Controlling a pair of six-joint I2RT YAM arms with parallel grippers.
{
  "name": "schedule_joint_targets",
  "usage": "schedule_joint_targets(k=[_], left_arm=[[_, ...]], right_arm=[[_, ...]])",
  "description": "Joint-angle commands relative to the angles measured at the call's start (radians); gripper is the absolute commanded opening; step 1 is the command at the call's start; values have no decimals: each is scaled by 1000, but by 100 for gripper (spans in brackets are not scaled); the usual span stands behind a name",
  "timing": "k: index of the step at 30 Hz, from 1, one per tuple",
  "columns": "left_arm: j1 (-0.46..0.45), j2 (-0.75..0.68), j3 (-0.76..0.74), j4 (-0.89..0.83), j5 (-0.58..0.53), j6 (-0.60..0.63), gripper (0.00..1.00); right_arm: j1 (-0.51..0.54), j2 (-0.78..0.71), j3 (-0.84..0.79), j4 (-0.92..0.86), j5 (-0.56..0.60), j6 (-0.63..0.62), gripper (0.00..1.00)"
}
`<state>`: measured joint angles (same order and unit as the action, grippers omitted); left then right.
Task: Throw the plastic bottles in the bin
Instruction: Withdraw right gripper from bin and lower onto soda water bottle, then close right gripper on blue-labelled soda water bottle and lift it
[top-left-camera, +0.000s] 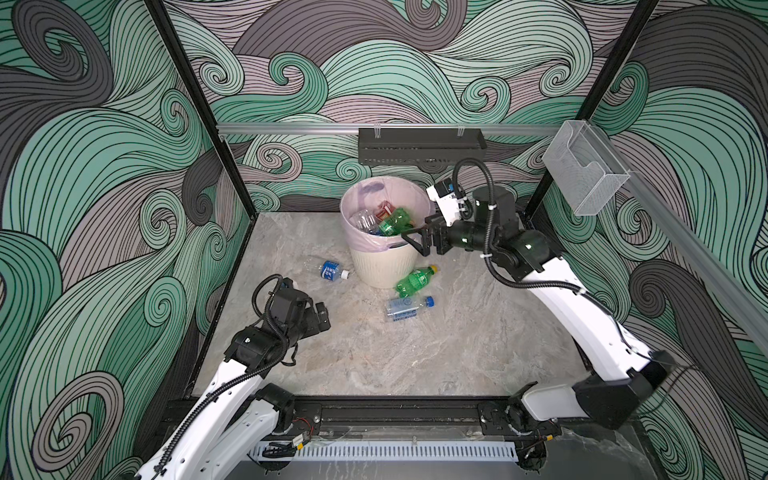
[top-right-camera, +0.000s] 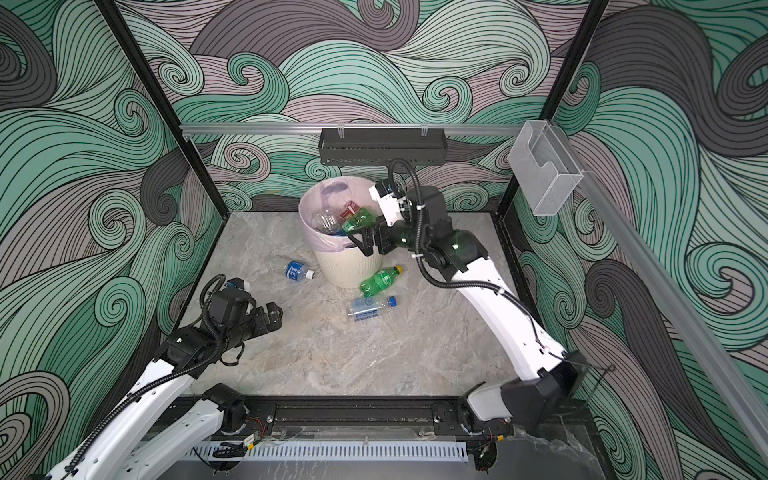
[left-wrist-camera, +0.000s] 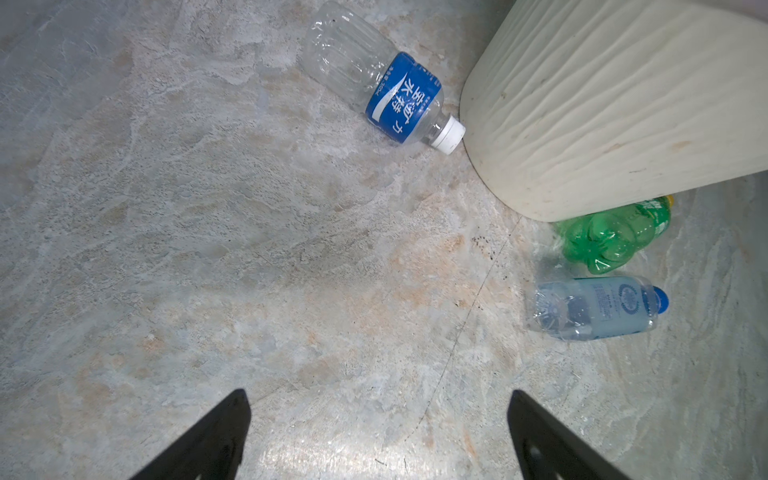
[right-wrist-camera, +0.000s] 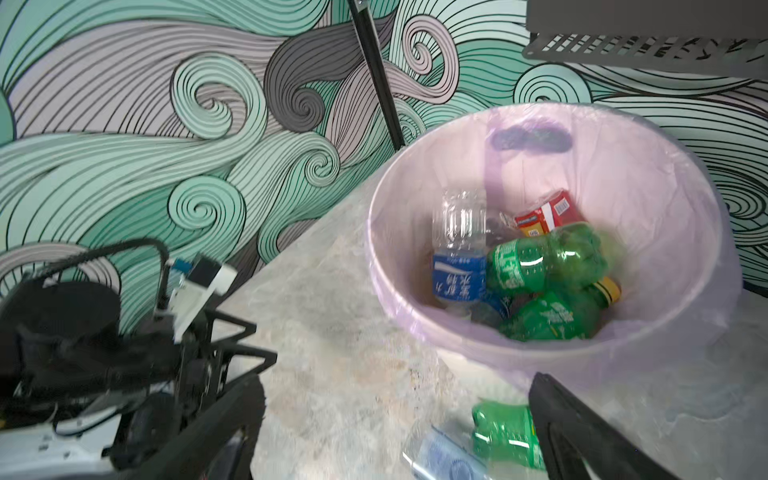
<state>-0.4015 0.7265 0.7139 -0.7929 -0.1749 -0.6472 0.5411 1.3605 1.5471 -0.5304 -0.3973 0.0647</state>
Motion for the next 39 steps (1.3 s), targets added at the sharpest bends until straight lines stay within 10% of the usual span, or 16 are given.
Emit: schedule_joint_targets(k=[1,13,39], left_arm=[[4,17,1,1,-17,-3,99],[4,6,-1,-7,-38,-13,99],[6,-45,6,-55,-54,-17,99]], right_arm=[[3,-50,-147,-14,11,-117,98],[41,-105,-542,64,113,-284,88],[216,398,-427,82,343,-457,88]])
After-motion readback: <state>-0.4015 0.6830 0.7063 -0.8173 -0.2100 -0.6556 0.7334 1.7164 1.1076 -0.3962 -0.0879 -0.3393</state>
